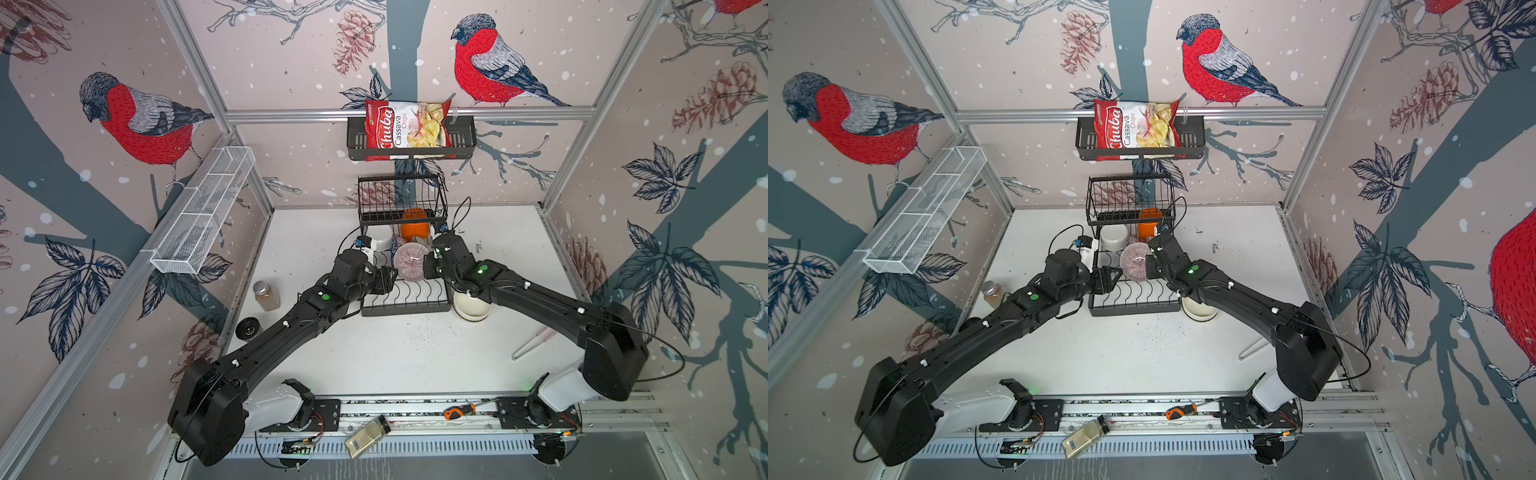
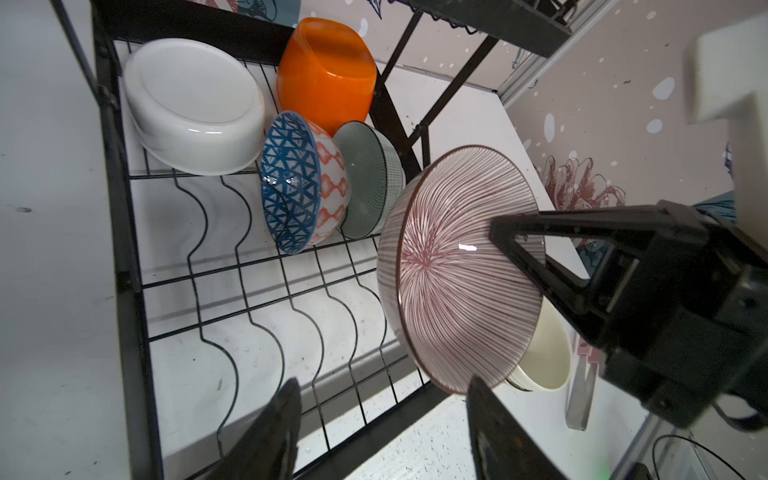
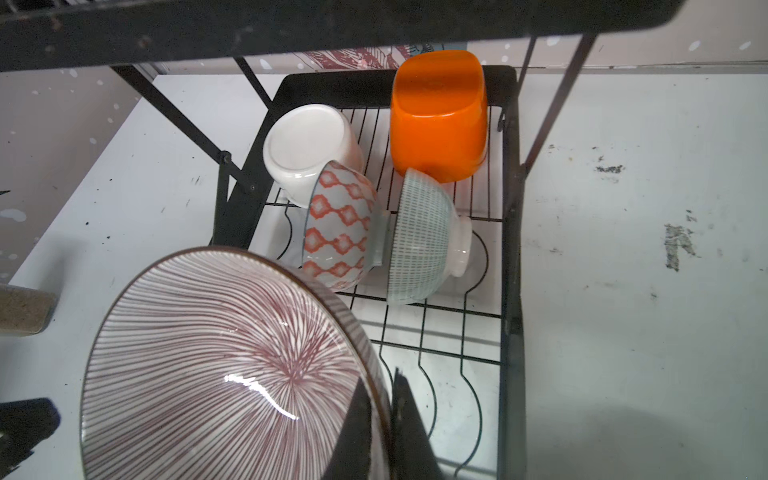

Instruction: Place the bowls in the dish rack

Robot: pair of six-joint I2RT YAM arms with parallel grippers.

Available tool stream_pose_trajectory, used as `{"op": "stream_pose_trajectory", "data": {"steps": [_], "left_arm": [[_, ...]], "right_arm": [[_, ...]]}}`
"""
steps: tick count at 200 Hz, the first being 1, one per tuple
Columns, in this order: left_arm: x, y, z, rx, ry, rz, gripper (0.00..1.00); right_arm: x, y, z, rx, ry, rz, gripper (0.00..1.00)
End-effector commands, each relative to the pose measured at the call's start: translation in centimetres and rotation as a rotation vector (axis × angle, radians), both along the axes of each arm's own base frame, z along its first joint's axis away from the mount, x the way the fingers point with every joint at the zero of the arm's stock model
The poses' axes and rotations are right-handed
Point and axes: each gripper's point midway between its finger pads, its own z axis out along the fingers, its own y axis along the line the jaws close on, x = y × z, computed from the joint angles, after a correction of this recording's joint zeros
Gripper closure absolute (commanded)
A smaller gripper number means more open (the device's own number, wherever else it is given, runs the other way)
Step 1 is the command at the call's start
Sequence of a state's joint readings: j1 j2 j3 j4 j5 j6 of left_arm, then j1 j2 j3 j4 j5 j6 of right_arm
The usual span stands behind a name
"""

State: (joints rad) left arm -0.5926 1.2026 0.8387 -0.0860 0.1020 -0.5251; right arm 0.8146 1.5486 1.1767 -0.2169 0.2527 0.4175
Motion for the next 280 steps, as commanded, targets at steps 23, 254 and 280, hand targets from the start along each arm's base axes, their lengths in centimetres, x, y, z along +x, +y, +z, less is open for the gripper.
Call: {"op": "stream_pose_trajectory", "data": {"steps": [23, 254, 280], "left_arm": [[0.9, 0.4, 0.2, -0.004, -0.017, 0.050, 0.44], [2.2, 2.1, -3.6, 0.130, 0.084, 0.172, 0.80], [2.4, 2.2, -3.6, 0.130, 0.083, 0.176, 0.87]], "right_arm": [[0.2, 2.2, 1.1, 0.012, -0.055, 0.026, 0.98], [-1.0, 6.4, 0.6, -0.071, -0.115, 0.049, 0.95], [-1.1, 6.5, 0.6, -0.065, -0.113, 0.058, 0.93]]}}
